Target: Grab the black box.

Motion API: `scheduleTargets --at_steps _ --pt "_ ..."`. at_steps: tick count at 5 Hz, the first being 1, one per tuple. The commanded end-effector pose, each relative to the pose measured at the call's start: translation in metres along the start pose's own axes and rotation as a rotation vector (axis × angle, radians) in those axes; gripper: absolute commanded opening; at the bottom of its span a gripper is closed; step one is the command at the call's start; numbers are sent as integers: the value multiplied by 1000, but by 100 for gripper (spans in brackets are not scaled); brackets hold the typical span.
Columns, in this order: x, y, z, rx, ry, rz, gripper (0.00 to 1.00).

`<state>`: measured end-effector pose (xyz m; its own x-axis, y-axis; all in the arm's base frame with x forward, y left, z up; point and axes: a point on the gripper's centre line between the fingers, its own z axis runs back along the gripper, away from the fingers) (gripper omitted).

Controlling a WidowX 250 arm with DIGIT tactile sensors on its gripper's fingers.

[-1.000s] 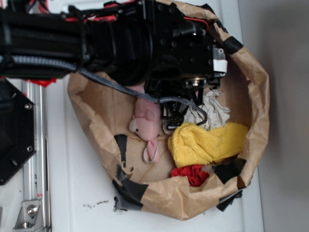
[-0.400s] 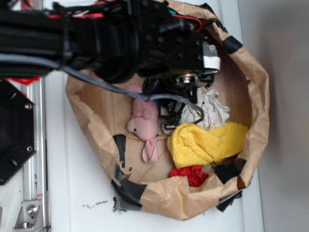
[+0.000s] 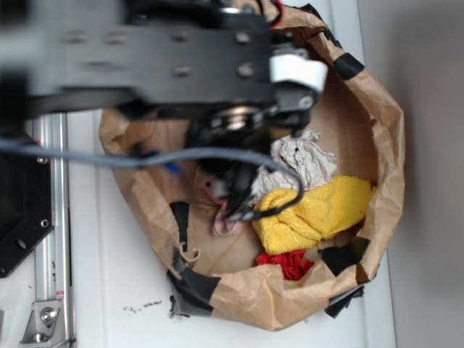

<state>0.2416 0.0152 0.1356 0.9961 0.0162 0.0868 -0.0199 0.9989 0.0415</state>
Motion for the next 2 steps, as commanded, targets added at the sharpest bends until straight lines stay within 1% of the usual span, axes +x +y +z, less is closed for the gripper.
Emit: scheduleTargets --at_steps 1,2 --pt "-10 -17 117 -42 -72 -16 0" --pt "-12 -12 121 -46 -105 -54 0"
